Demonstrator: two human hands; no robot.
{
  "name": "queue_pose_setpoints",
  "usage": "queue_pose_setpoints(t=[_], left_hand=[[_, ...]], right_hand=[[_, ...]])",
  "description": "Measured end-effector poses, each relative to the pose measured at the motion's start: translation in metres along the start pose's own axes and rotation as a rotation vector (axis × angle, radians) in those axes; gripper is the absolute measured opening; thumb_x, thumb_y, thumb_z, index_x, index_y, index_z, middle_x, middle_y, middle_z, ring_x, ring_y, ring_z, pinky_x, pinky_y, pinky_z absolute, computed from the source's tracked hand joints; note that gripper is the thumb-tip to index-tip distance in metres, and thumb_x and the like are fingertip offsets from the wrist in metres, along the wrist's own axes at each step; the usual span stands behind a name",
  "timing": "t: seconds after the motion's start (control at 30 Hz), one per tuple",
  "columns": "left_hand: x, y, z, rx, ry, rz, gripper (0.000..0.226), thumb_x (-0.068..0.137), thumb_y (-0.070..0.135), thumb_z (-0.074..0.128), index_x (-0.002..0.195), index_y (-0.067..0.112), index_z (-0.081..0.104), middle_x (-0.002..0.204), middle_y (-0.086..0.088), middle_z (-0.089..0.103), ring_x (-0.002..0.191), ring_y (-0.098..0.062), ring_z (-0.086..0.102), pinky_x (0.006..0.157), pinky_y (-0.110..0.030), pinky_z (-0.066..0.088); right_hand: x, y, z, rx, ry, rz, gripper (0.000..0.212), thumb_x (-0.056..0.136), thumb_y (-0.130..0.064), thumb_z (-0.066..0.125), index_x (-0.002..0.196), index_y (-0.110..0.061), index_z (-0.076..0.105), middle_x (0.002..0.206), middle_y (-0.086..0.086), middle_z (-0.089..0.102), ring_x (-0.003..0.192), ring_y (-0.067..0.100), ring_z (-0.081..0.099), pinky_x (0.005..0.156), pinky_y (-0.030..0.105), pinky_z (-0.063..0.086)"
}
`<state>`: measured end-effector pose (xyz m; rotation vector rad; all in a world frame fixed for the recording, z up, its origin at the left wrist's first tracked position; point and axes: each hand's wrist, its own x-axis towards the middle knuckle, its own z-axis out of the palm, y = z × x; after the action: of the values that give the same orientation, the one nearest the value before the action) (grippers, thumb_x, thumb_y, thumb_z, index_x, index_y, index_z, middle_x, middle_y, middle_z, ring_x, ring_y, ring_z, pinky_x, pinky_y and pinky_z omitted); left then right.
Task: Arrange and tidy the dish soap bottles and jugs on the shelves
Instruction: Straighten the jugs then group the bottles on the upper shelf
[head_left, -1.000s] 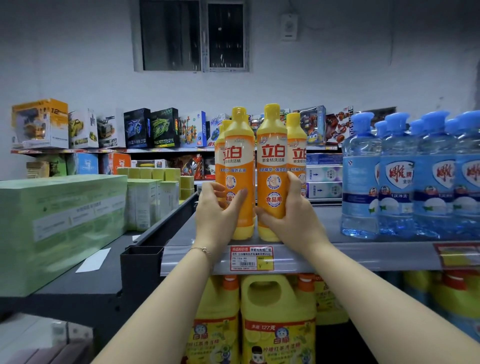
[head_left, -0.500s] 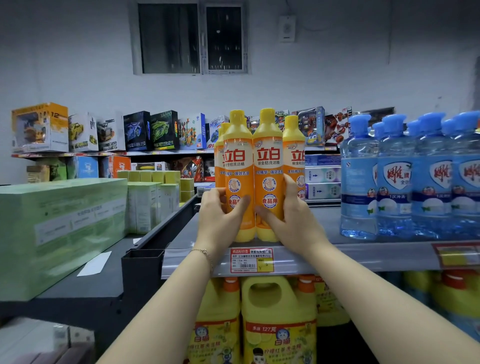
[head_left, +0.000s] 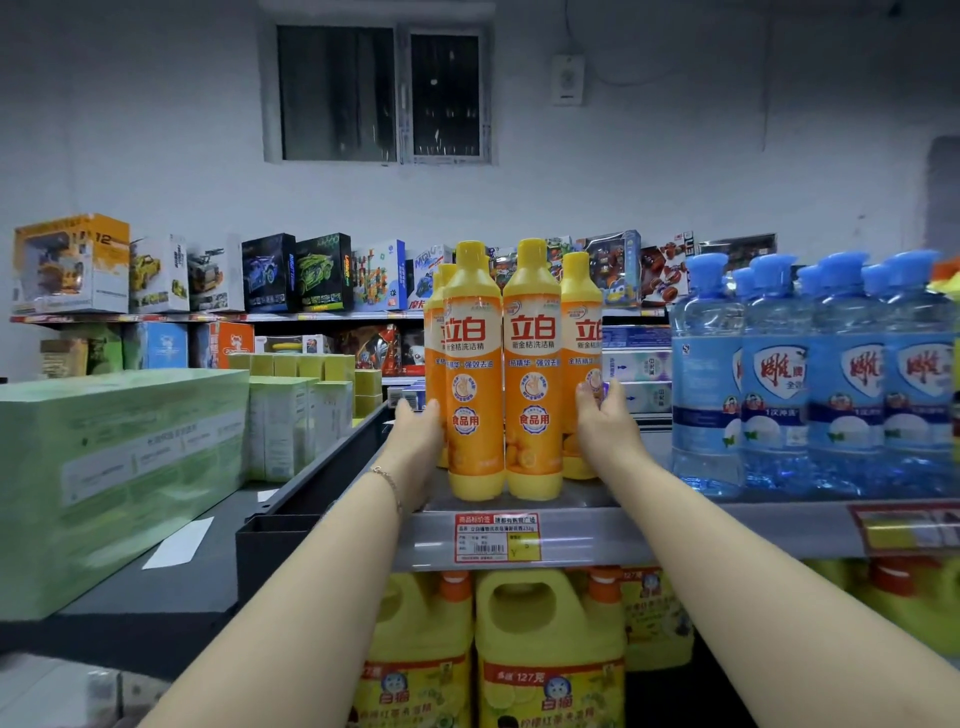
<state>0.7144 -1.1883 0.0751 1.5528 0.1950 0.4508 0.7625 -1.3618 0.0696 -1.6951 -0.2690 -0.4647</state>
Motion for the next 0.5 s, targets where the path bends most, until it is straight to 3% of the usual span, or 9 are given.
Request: queue_pose_setpoints(t=[0.13,0.23,0.4,0.5], left_hand=[[0.004,-0.001,0.000,0.055,-0.075,-0.024,0.054,0.102,0.028,0.041,0.151,0.018,0.021,0.144,-0.008,0.045,0.129,-0.028,0.046,0.093,-0.038,0.039],[0.008,0.003,0.000,0.163,-0.091,-0.059,0.043,0.102,0.022,0.041,0.143,0.013,0.034,0.138,-0.010,0.051,0.119,-0.025,0.052,0.098,-0.036,0.043],[0.028,0.010,-0.009,0.217,-0.094,-0.049,0.067,0.098,0.004,0.046,0.153,0.020,0.011,0.152,-0.010,0.033,0.139,-0.030,0.032,0.111,-0.048,0.032],[0.032,0.010,-0.015,0.233,-0.170,-0.065,0.076,0.093,0.000,0.053,0.152,0.028,0.012,0.142,-0.008,0.046,0.125,-0.026,0.047,0.110,-0.050,0.033]], right_hand=[[0.004,0.003,-0.002,0.059,-0.069,0.059,0.037,0.099,-0.042,0.040,0.131,-0.022,0.040,0.127,0.003,0.056,0.112,0.023,0.055,0.098,0.046,0.047],[0.002,0.002,-0.002,0.069,-0.084,0.048,0.032,0.097,-0.041,0.046,0.124,-0.023,0.042,0.125,0.003,0.057,0.113,0.024,0.056,0.097,0.050,0.048],[0.002,0.004,-0.003,0.090,-0.095,0.014,0.022,0.097,-0.039,0.047,0.115,-0.028,0.042,0.124,0.001,0.058,0.112,0.023,0.057,0.095,0.049,0.049],[0.003,0.007,-0.002,0.053,-0.061,-0.014,0.025,0.096,-0.041,0.048,0.116,-0.027,0.044,0.120,0.000,0.059,0.109,0.023,0.059,0.094,0.049,0.050]])
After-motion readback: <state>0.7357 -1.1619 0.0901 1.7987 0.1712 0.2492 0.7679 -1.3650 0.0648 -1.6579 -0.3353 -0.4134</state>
